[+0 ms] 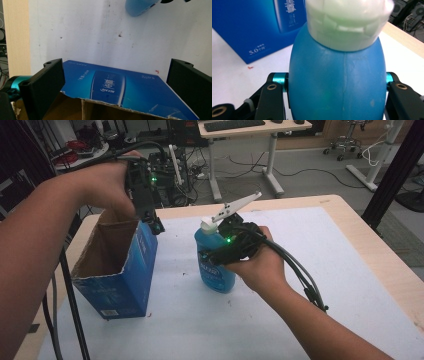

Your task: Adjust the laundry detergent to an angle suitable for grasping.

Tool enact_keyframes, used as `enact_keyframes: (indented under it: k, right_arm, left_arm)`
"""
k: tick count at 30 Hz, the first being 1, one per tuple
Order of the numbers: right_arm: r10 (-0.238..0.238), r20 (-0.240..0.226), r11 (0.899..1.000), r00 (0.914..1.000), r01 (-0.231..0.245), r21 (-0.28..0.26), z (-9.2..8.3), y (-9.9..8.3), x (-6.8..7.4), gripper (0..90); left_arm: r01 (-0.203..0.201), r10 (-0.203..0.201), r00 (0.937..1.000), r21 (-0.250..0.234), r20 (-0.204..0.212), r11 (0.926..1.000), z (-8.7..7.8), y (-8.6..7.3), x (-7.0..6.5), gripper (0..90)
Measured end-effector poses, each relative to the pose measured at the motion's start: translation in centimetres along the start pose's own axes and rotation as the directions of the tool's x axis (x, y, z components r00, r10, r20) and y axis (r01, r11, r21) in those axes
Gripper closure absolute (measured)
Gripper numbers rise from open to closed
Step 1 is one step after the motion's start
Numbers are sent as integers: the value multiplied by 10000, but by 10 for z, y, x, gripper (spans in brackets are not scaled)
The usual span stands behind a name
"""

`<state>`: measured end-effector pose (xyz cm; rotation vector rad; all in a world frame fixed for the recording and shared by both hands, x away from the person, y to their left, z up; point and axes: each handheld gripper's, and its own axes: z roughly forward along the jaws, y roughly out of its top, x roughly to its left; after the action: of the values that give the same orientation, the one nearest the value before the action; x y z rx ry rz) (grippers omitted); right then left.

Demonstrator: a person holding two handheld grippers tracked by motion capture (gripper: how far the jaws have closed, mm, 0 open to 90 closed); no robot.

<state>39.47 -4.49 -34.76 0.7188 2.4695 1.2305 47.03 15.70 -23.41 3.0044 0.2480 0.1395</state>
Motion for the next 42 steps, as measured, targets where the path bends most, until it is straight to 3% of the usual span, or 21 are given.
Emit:
enact_keyframes:
  k: [11, 17, 20, 28, 31, 32, 42]
  right_arm:
    - [-913, -735, 9958, 9931, 912, -46, -35, 0, 4, 431]
    - [-1463, -1618, 9892, 9759, 1427, -336, -48, -2, 9, 430]
    - [-1877, -2231, 9822, 9566, 1806, -522, -50, -4, 11, 429]
    - [-2767, -3219, 9609, 9054, 2625, -878, -52, -10, 14, 428]
    - [-2850, -3664, 9585, 8857, 2598, -1174, -53, -14, 15, 428]
    - [-2948, -3831, 9555, 8754, 2662, -1271, -53, -16, 16, 428]
    - [-3273, -4798, 9448, 8140, 2897, -1531, -42, -31, 26, 428]
  left_arm:
    - [-71, 71, 10000, -17, -1, 10000, 0, 9, -5, 17]
    - [-132, 132, 9999, 2, -8, 9999, -1, 12, -7, 17]
    - [-117, 117, 9999, 60, -16, 9999, -1, 13, -8, 17]
    - [-172, 172, 9998, 100, 35, 9998, 0, 15, -10, 17]
    - [-155, 155, 9999, 115, 40, 9998, 1, 16, -10, 17]
    - [-150, 150, 9999, 118, 40, 9998, 1, 16, -10, 17]
    - [-168, 167, 9998, 150, 77, 9997, 2, 18, -11, 17]
